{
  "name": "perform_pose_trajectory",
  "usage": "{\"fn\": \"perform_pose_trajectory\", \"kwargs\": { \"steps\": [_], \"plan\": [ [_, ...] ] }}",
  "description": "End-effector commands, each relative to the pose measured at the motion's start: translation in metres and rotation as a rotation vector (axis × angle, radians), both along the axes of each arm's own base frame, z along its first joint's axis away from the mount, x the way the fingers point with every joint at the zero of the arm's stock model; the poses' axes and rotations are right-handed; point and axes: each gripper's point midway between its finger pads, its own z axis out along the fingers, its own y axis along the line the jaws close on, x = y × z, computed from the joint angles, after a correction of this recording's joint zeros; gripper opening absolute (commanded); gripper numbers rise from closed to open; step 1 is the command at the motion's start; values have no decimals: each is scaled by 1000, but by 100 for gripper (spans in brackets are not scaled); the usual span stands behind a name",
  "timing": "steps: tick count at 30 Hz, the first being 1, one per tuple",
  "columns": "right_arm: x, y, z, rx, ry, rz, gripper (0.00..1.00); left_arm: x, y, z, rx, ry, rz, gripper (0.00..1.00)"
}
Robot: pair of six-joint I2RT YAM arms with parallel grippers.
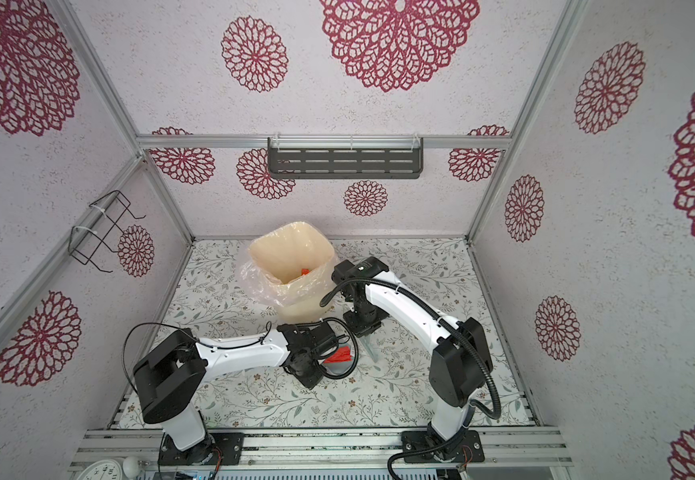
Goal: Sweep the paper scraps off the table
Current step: 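Brush the pink paper strip into the dustpan with the right brush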
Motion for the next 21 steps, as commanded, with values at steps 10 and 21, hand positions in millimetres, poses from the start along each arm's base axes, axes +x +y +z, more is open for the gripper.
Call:
{"fn": "perform_pose_trajectory", "kwargs": {
  "steps": [10, 21],
  "plan": [
    [-21, 43, 31, 206, 10, 16, 0, 0, -20, 7, -65, -3, -66, 0],
    [6, 5, 39, 34, -130, -26, 0, -3, -25, 9, -103, -30, -88, 0]
  ]
}}
